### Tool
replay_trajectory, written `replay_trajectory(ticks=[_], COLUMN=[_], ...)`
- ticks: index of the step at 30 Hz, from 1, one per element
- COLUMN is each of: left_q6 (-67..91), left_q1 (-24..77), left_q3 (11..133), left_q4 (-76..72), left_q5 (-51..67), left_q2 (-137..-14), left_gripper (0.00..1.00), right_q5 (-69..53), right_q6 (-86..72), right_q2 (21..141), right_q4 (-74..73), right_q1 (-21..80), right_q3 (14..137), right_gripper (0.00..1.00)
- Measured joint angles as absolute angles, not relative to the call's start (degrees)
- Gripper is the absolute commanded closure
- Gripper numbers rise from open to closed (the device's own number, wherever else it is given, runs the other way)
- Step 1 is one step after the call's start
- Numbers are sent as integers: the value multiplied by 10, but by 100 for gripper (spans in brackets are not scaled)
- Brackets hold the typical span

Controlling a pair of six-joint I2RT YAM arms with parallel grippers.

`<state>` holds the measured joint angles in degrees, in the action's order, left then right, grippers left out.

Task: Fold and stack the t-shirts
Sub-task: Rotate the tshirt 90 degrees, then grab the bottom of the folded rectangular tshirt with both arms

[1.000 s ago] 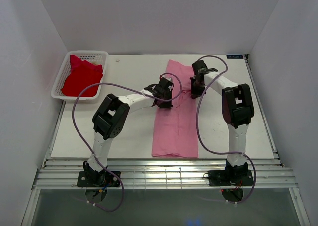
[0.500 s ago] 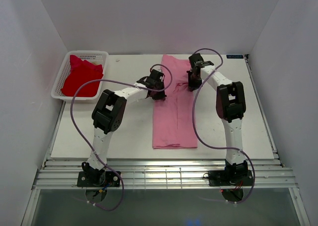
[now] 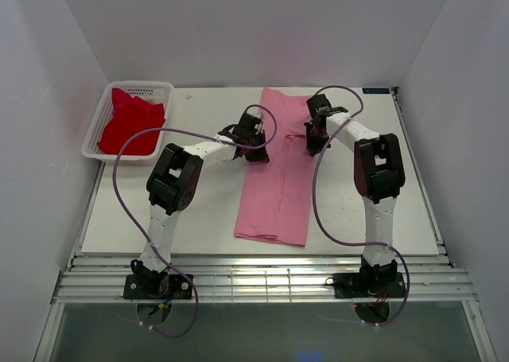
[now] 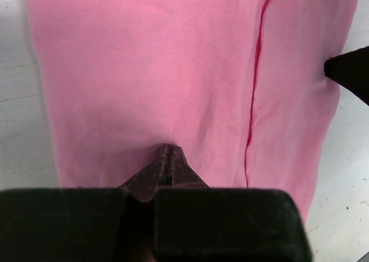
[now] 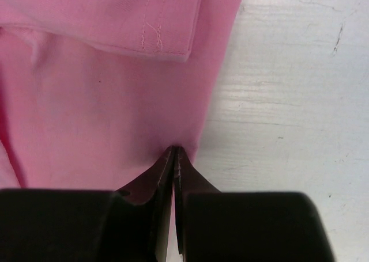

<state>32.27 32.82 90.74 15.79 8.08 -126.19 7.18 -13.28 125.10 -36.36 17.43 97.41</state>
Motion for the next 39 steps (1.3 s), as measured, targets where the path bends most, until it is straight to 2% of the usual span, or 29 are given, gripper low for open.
replay_trajectory(ticks=[5, 6, 8, 9, 11, 13, 16, 20, 25, 28, 39], left_q6=[319, 317, 305, 299, 285, 280, 279, 288, 310, 324, 380], left_q1=[336, 338, 348, 355, 372, 388, 407, 404, 410, 431, 479], left_q3=[880, 876, 868, 865, 849, 825, 773, 691, 572, 518, 493], left_q4=[145, 146, 152, 155, 162, 174, 192, 216, 256, 296, 292], left_q5=[86, 86, 84, 80, 68, 50, 22, -16, -36, -42, -39], left_q2=[-1244, -1240, -1228, -1217, -1181, -1123, -1014, -899, -896, -923, -895], left_gripper=[98, 80, 56, 39, 32, 29, 28, 31, 33, 33, 33], right_q5=[76, 79, 88, 91, 96, 100, 100, 77, 54, 50, 57], right_q6=[-133, -133, -134, -134, -135, -140, -163, -219, -299, -342, -430], right_q2=[1240, 1233, 1204, 1182, 1122, 1058, 935, 808, 788, 788, 779], right_q4=[-359, -352, -347, -344, -349, -353, -351, -342, -354, -369, -378], right_q1=[174, 175, 177, 178, 182, 189, 222, 305, 393, 437, 507], right_q3=[959, 950, 913, 887, 839, 804, 743, 619, 503, 476, 469], right_gripper=[90, 87, 80, 79, 75, 73, 65, 59, 57, 56, 56])
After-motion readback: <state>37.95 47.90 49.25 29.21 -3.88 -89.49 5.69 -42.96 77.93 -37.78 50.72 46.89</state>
